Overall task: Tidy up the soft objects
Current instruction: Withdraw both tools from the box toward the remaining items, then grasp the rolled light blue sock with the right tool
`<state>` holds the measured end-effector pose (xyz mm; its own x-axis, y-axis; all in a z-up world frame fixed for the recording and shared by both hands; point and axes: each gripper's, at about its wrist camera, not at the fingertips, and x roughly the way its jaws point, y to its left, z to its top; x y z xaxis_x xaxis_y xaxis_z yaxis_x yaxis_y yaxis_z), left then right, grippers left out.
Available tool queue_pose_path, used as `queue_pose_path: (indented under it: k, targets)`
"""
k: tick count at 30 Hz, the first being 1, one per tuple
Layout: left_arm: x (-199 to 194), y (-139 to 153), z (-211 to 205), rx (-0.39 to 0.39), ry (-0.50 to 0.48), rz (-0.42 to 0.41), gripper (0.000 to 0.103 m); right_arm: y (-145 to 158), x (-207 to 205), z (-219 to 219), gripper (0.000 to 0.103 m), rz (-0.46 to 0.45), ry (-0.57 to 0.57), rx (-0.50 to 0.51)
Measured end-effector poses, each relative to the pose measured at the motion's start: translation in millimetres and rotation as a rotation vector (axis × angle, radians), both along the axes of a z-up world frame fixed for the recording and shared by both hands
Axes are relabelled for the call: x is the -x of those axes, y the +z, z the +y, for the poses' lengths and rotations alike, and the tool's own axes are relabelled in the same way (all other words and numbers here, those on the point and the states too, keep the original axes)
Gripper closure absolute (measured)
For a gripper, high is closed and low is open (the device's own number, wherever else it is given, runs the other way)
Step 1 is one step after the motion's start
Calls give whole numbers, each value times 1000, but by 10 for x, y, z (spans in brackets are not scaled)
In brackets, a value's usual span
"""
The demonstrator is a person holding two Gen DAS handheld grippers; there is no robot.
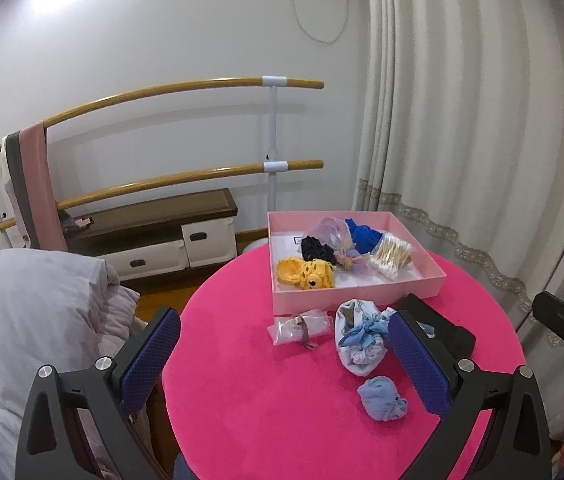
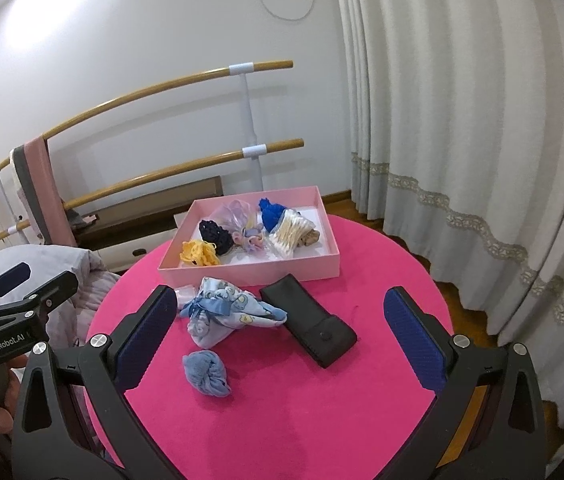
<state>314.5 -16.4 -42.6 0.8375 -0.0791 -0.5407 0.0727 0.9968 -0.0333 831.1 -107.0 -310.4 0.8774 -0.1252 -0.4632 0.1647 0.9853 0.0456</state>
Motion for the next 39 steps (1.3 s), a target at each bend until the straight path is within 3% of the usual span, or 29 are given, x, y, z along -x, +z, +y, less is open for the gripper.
queue_pose_path:
  k: [8,22,31,34,37,39]
  targets:
    - [-91,-174,60,2,3,60,0,-225,-184,54,0,76,37,-11]
    - [-470,-776,170,-8,25,213,0,-1005,-684,328,3,301,160,-37]
    - [-728,-1073,222,-14,33,271,0,-1380,-940,423,23,404,218,-59]
    - [-803,-1132,207,-16,32,279,0,-1490,-1014,436,40,426,230,-60]
    - [-842,-1166,174,-20,22,279,0,-1510,-1019,408,66,407,248,-73]
    - [-867,-1177,140,-23,14,279,0,-1475,-1004,372,68,394,248,-78]
